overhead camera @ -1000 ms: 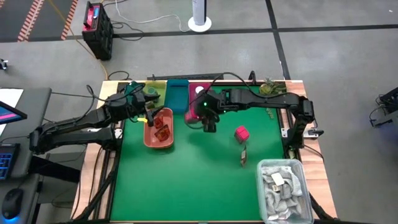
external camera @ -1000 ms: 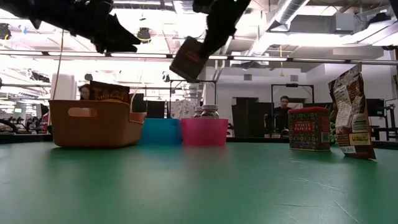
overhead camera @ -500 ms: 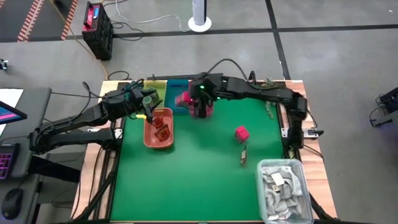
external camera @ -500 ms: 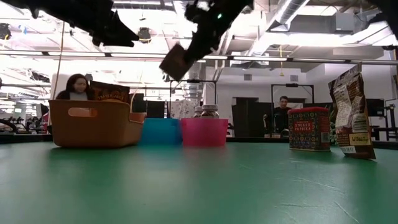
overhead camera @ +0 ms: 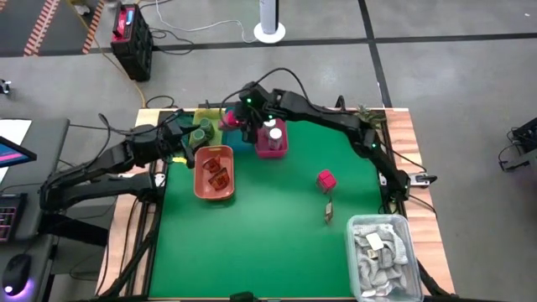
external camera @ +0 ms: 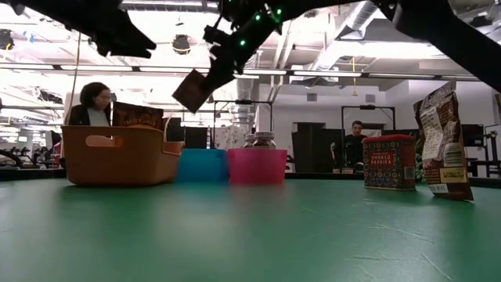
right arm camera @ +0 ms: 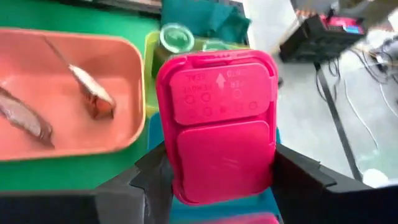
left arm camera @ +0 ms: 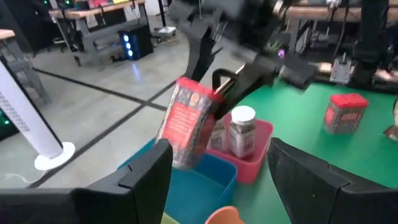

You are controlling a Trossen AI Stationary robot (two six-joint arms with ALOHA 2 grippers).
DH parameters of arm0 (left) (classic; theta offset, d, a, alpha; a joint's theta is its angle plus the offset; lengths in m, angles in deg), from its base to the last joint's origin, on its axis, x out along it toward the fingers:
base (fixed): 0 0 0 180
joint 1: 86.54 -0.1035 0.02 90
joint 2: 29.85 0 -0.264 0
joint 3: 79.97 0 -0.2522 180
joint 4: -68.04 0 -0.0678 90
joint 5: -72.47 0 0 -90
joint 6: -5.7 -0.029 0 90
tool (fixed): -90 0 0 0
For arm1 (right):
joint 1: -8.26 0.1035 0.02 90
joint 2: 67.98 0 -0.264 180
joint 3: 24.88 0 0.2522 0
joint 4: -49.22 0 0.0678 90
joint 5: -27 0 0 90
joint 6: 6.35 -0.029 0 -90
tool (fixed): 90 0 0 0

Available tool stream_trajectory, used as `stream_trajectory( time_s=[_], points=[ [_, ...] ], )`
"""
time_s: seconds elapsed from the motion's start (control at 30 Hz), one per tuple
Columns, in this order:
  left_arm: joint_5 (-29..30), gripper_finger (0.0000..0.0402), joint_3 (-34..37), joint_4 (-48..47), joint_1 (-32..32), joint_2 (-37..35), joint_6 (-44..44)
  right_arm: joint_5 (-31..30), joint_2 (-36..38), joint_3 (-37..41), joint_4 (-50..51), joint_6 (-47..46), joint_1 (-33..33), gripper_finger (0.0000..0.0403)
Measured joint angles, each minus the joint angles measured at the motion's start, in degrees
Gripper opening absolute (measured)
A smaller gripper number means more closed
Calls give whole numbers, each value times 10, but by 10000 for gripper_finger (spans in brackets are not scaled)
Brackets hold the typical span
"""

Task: Sort spices by type
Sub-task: Put the top red seasoning can into the blue bin

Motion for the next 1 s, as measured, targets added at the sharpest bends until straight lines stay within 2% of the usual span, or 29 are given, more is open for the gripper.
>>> stream_trajectory(
  time_s=[0.2, 0.57, 1.0],
  points=[
    [0, 251, 0, -45, 2, -26, 28, 39, -28, 6, 11, -4, -24, 240],
    [-1, 251, 0, -88, 3, -29, 58, 45, -94, 6, 27, -12, -32, 240],
    [2, 251, 0, -86, 3, -29, 56, 35, -102, 5, 42, -14, -32, 240]
  ],
)
